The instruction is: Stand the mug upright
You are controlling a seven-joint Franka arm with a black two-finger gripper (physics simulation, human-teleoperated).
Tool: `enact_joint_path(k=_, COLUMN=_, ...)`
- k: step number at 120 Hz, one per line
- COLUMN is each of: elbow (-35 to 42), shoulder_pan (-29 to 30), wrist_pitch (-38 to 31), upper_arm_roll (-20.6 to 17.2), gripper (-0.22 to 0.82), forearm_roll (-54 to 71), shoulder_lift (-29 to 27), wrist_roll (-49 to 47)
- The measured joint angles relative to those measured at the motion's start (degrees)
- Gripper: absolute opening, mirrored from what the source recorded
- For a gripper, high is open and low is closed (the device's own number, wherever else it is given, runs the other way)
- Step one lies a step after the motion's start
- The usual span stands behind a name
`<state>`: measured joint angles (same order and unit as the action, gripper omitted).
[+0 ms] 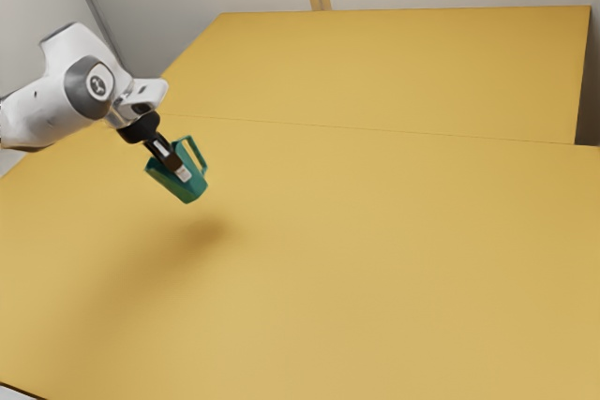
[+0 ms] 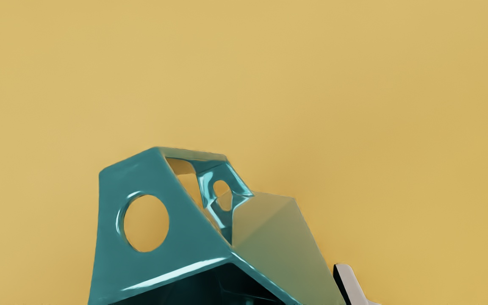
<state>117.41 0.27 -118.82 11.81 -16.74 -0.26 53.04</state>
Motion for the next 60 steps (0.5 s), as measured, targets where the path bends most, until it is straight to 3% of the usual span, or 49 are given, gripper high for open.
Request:
enact_joint_path(k=27, elbow=-0.05, shoulder_pan=-5.41, wrist_pitch=-2.65, upper_arm_roll=-0.52, gripper=-0.18, forearm_roll=9.29, shoulder_lift=2.05, wrist_roll=-7.9)
enact_joint_path(k=60, elbow=0.69, shoulder_pan=-12.76, wrist_pitch=-3.56, upper_arm_roll=-4.48, gripper=-0.18, forearm_roll=16.17, shoulder_lift=2.65, wrist_roll=-17.19)
